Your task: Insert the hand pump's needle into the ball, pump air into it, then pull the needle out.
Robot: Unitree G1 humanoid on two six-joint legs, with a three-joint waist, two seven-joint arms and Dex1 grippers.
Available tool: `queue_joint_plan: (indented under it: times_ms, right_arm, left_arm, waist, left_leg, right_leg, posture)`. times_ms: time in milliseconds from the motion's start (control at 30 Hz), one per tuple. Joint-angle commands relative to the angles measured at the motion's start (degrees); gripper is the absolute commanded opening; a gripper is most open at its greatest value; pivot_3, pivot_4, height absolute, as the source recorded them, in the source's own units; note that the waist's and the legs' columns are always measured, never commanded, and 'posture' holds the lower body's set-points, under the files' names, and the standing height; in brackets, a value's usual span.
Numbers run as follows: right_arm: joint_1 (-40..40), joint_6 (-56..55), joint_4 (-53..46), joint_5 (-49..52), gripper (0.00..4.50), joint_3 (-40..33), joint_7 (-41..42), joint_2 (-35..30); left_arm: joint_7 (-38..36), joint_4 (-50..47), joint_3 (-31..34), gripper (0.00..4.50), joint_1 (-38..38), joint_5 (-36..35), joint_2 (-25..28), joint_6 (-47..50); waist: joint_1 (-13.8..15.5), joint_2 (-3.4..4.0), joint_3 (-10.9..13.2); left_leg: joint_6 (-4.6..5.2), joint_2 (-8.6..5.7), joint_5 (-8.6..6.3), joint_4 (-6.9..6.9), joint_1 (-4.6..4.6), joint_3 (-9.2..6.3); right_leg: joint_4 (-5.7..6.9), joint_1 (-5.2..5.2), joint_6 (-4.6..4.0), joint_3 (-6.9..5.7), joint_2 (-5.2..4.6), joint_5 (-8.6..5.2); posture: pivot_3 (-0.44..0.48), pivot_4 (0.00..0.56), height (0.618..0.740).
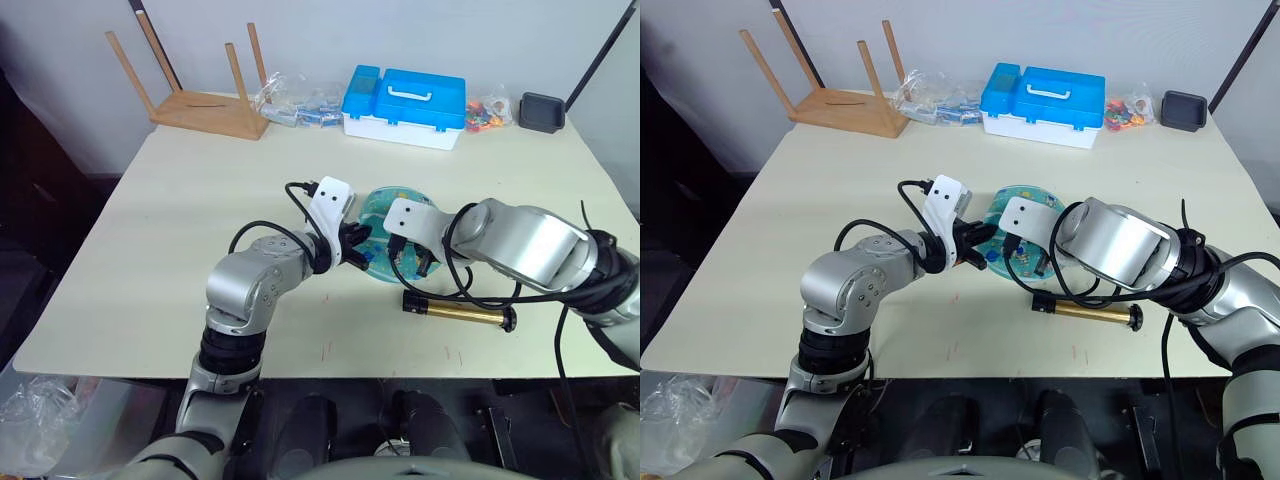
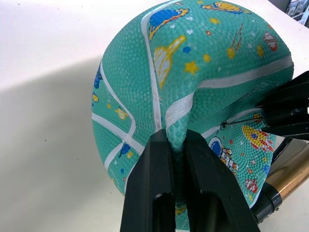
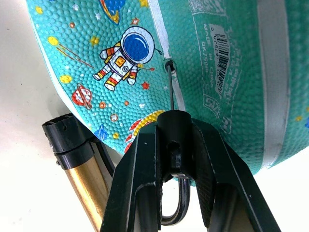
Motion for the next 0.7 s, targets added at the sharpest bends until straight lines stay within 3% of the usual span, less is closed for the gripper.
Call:
queue_joint_plan:
  times_ms: [33, 700]
  right_arm:
    - [0.21, 0.4, 0.59, -1.02, 0.34, 0.1, -0.89, -0.7]
    - [-0.29, 0.4, 2.0, -2.55, 0.34, 3.56, 0.09, 0.14]
  left_arm:
    - [-0.06, 0.01, -1.06, 0.0, 0.82, -0.17, 0.5, 0.42]
    - [0.31, -0.5, -1.73, 0.0, 1.34, -0.17, 0.24, -0.1]
  waist:
    - [0.0, 0.0, 0.0]
    - [-0.02, 0.0, 0.0]
  left_leg:
    - [0.0, 0.0, 0.0, 0.0, 0.0, 0.0]
    - [0.0, 0.01, 0.0, 0.01, 0.06, -0.02]
  right_leg:
    - [0.0, 0.0, 0.0, 0.0, 0.0, 0.0]
    - [-0.02, 0.09, 0.0, -0.02, 0.0, 0.0]
  posture:
    - [0.0, 0.15, 0.74]
    - [0.0, 0.15, 0.74]
